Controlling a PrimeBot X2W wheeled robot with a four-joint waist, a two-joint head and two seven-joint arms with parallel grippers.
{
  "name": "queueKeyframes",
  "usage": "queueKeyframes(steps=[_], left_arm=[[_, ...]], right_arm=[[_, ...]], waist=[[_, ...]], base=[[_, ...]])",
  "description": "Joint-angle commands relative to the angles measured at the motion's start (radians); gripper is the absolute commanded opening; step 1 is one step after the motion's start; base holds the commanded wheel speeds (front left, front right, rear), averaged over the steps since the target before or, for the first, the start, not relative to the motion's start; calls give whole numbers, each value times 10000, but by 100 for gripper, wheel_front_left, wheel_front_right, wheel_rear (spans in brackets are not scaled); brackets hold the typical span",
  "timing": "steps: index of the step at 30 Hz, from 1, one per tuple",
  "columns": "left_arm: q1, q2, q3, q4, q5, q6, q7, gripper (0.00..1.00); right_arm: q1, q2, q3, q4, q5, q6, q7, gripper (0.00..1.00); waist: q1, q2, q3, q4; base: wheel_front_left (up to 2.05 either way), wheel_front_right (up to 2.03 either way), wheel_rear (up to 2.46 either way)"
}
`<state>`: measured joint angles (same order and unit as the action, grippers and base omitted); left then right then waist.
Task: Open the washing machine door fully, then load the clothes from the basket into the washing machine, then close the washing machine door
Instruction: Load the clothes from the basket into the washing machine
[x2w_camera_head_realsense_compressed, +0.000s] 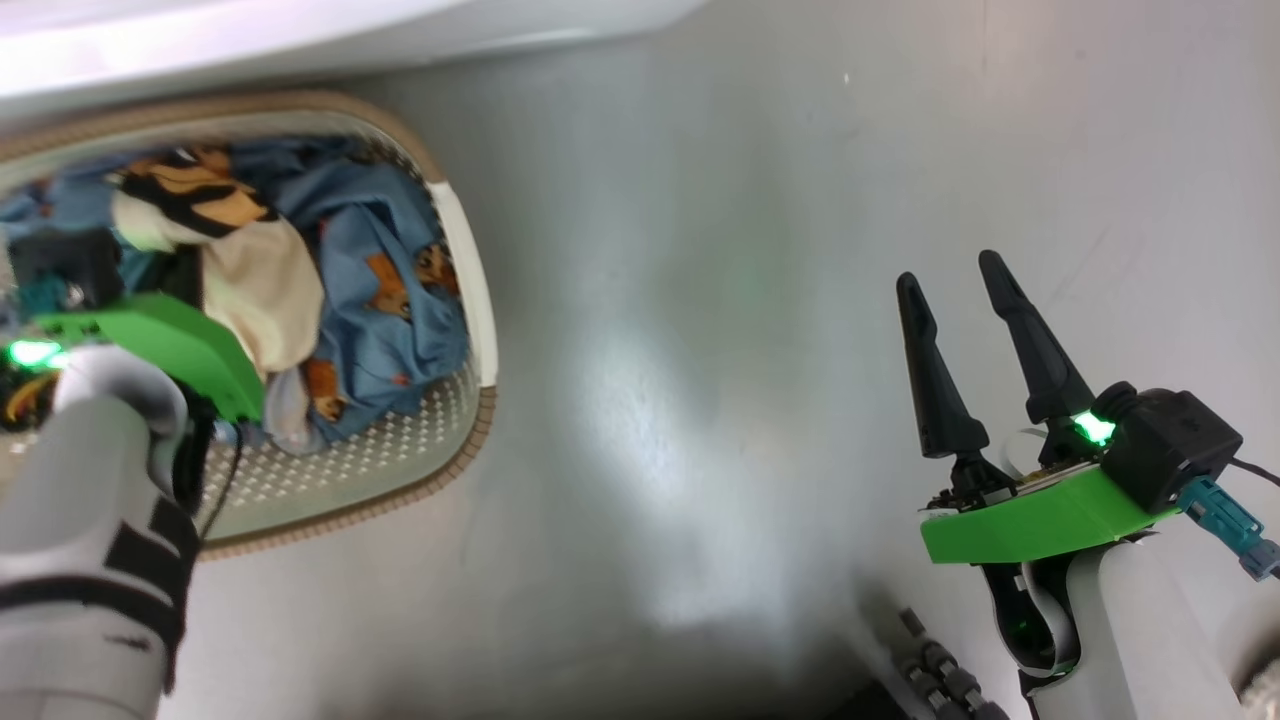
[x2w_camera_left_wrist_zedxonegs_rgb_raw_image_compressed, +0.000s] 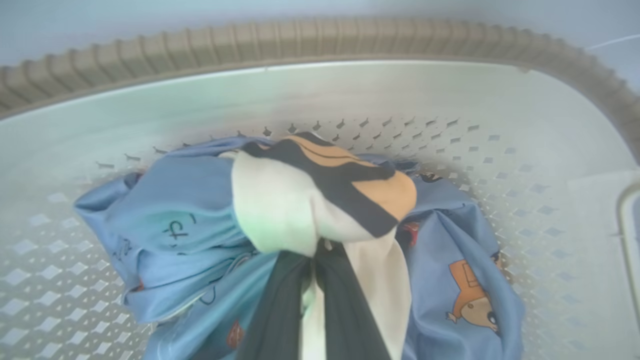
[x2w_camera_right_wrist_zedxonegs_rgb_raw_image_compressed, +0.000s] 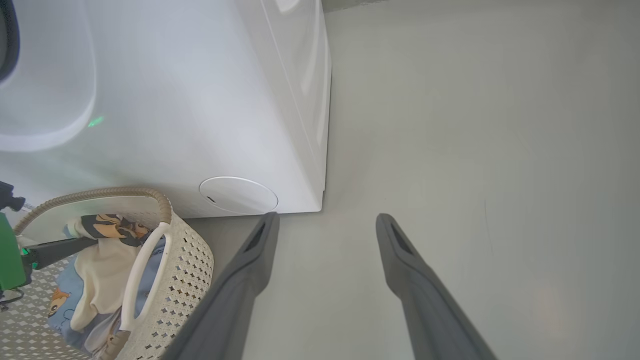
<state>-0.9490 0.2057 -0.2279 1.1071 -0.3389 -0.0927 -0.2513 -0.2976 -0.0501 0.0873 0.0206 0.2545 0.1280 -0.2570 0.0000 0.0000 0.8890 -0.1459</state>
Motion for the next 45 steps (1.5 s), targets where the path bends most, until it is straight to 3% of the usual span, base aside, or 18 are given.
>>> queueKeyframes(steps=[1,24,45], left_arm=[[609,363,241,-308,-22,-15,-101,0],[5163,-743,1937,-5089,762,-209,-104,0],[7139,-1406,2631,-8201,1464,-326,-105,0]], right_arm=[[258,-1,168,-136,-103,27,-48,100],[1226,-1,-183,658,-733,27,-48,100],[2006,-1,-166,1020,-648,27,-48,100]], waist=[[0,0,-592,295],[0,0,-4703,1548],[0,0,-6938,2055]], base=[[0,0,0],[0,0,0],[0,0,0]])
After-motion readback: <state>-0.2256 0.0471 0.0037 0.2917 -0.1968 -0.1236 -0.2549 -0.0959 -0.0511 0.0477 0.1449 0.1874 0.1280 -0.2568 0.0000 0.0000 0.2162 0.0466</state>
